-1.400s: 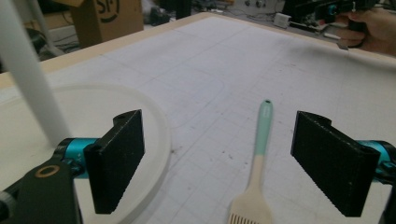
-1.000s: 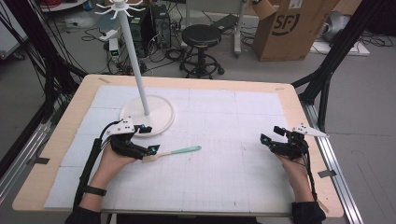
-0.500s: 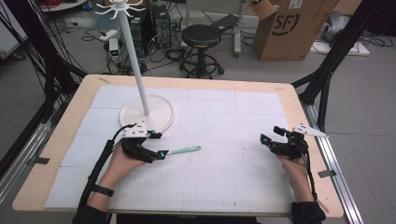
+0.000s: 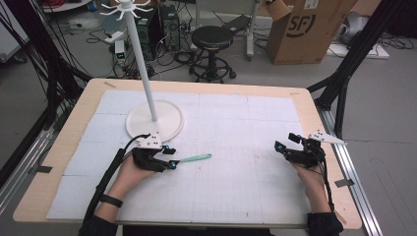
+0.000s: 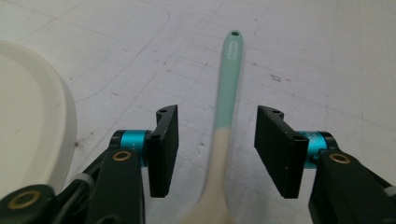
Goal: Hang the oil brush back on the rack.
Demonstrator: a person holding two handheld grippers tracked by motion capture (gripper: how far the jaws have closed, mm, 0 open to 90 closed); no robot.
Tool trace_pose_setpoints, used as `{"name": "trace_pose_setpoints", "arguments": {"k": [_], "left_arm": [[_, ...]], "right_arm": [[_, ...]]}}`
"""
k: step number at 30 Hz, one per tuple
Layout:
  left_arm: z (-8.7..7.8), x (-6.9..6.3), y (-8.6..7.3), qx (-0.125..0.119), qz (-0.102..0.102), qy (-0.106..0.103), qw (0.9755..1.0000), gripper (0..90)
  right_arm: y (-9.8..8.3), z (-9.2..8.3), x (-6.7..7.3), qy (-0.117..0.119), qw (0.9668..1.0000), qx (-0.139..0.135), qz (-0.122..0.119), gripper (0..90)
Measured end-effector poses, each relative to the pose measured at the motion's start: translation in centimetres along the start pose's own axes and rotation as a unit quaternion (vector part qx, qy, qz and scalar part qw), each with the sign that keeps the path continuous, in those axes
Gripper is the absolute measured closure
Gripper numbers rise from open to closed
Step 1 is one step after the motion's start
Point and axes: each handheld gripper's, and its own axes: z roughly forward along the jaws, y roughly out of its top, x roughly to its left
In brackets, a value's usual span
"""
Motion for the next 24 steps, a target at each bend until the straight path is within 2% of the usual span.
{"name": "trace_pose_setpoints", "arguments": {"k": [7,10,19,24], "left_arm": [[0.26,-0.09,-0.09,0.015,0.001,-0.006,0.9999,64.7],[0.37,-0.06,-0.14,0.024,0.001,-0.002,0.9997,67.5],[0.76,-0.02,-0.13,0.034,-0.005,0.003,0.9994,71.1],[0.82,-0.11,-0.10,0.037,-0.002,0.007,0.9993,74.3]], "right_arm": [[-0.03,0.08,0.02,0.001,1.0000,0.003,0.000,16.2],[-0.04,0.08,0.01,0.001,1.0000,0.004,0.000,16.1],[-0.04,0.10,0.01,0.003,1.0000,0.004,0.002,16.3],[-0.03,0.14,0.06,0.004,1.0000,0.004,-0.001,16.3]]}}
